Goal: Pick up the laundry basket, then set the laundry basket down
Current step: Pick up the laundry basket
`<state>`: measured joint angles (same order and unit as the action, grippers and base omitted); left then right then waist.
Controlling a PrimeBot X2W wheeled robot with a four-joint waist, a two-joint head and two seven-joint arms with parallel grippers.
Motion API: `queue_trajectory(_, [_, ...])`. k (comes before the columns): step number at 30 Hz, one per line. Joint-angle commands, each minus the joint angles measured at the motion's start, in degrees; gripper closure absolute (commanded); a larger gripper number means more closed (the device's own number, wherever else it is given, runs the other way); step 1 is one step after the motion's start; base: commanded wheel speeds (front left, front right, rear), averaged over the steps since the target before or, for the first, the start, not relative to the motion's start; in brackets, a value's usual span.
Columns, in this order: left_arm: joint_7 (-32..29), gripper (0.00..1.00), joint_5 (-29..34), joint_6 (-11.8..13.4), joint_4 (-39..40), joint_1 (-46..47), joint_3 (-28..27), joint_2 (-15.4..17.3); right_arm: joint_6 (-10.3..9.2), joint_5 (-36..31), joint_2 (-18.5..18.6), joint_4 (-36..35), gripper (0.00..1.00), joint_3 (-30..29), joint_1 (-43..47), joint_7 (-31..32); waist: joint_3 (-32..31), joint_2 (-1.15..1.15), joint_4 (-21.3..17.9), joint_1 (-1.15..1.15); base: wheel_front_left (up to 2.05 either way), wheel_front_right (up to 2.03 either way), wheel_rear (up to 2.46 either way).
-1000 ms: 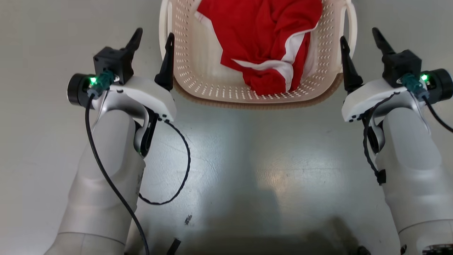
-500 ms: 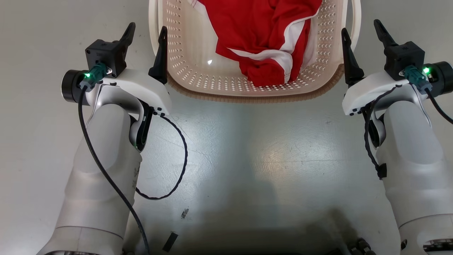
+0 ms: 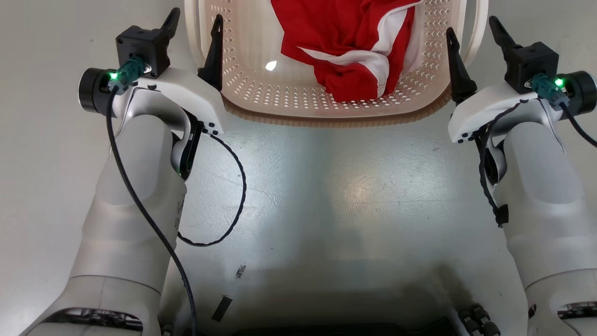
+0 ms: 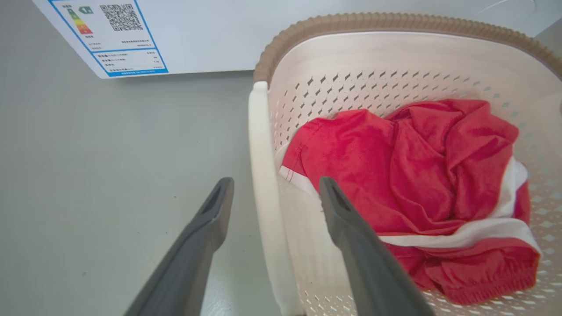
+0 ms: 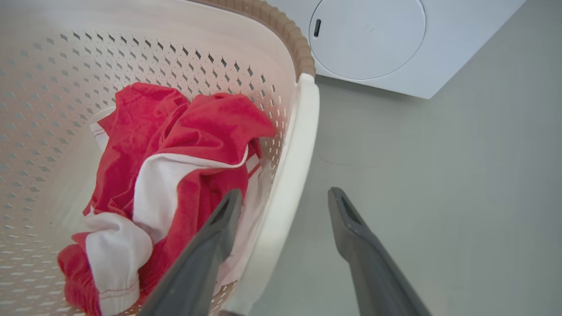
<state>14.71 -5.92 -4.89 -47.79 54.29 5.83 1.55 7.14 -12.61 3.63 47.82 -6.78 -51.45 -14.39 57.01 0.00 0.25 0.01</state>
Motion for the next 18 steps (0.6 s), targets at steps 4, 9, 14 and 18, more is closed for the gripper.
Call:
queue_trajectory(4, [0.3,0.00,1.0,-0.4,-1.3,0.7,-0.4,1.3,0.35,2.2,-0.8,2.0,0.00,2.0,-0.4,-0.6,0.0,0.00,-0.1,-0.01,0.00,0.00,0.00])
queue_trajectory(9, [0.3,0.00,1.6,-0.6,-4.6,3.3,0.7,1.3,0.35,3.5,-0.8,5.8,0.00,2.4,-3.9,-0.6,0.3,0.00,-0.1,-0.01,0.00,0.00,0.00])
queue_trajectory(14, [0.3,0.00,1.2,-0.7,-9.0,6.0,1.5,1.3,0.35,4.2,-0.8,10.1,0.00,3.0,-6.9,-0.6,0.2,0.00,-0.2,-0.01,0.00,0.00,0.00])
queue_trajectory(18, [0.3,0.00,1.7,-0.6,-12.6,8.4,2.2,1.4,0.35,4.4,-0.8,13.8,0.00,3.0,-9.4,-0.6,0.5,0.00,-0.3,-0.01,0.00,0.00,0.00])
